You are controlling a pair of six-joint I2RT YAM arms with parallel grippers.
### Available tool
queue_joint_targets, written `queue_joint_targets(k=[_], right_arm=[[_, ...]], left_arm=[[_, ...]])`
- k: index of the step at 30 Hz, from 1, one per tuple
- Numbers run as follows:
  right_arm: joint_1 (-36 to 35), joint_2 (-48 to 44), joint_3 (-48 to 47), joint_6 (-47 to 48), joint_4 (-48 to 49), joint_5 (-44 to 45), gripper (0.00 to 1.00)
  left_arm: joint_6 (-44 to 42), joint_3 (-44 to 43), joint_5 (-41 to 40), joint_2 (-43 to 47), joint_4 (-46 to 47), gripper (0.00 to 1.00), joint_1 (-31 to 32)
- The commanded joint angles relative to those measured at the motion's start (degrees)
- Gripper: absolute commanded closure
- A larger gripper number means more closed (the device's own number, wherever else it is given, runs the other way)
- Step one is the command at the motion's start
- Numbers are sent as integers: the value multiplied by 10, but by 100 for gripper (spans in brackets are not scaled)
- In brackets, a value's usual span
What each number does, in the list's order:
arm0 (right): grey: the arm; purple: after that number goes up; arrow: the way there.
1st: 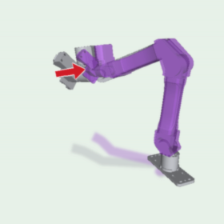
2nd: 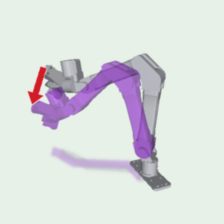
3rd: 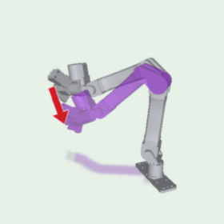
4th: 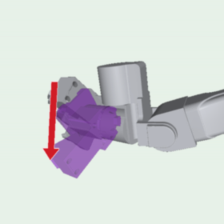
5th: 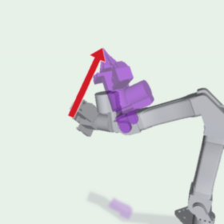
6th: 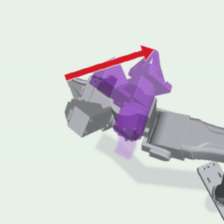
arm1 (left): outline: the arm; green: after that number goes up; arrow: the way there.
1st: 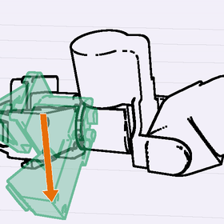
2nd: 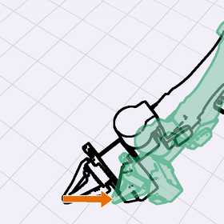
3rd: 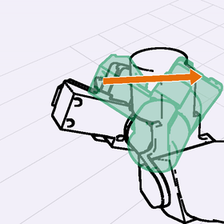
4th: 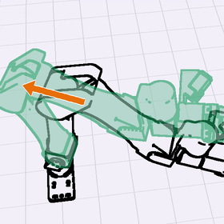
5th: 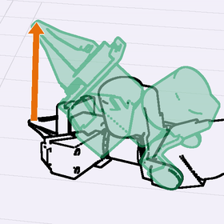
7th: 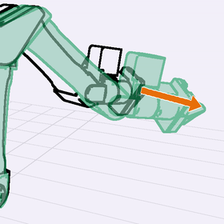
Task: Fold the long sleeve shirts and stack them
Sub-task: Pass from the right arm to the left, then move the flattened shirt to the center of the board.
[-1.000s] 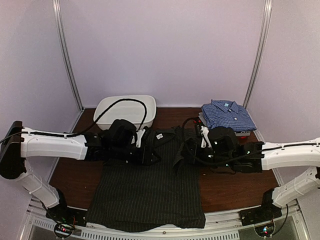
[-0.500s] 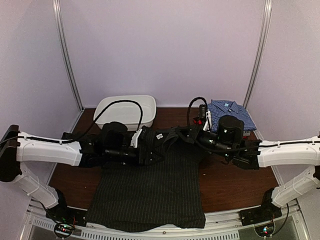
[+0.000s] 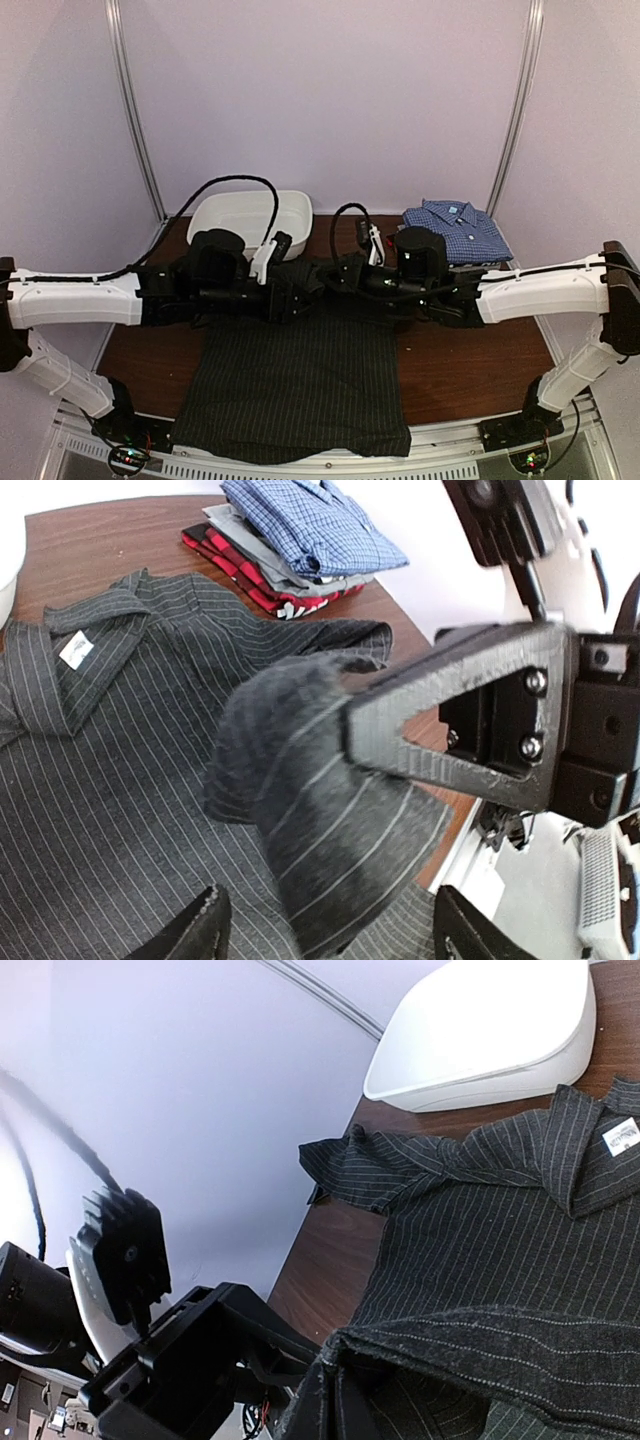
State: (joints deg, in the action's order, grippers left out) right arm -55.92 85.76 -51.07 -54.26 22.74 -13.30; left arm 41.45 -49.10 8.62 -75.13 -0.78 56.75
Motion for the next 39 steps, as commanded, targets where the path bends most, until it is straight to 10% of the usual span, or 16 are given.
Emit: queue_joint_targets(k=[1, 9, 18, 26, 39], right_arm=[[-7, 22, -39, 8, -16, -25, 100], [-10, 31, -51, 11, -32, -25, 100], [-11, 21, -50, 27, -53, -11, 84], [7, -52, -51, 83, -155, 74, 50], [93, -146, 43, 107, -237, 145, 42]], left_arm=[[-60, -39, -14, -24, -19, 28, 15], [-51, -77, -96, -59, -78, 34, 23], [-16, -88, -177, -55, -117, 100, 22], [44, -110, -263, -4, -209, 100, 16], [115, -92, -268, 81, -307, 100, -38]])
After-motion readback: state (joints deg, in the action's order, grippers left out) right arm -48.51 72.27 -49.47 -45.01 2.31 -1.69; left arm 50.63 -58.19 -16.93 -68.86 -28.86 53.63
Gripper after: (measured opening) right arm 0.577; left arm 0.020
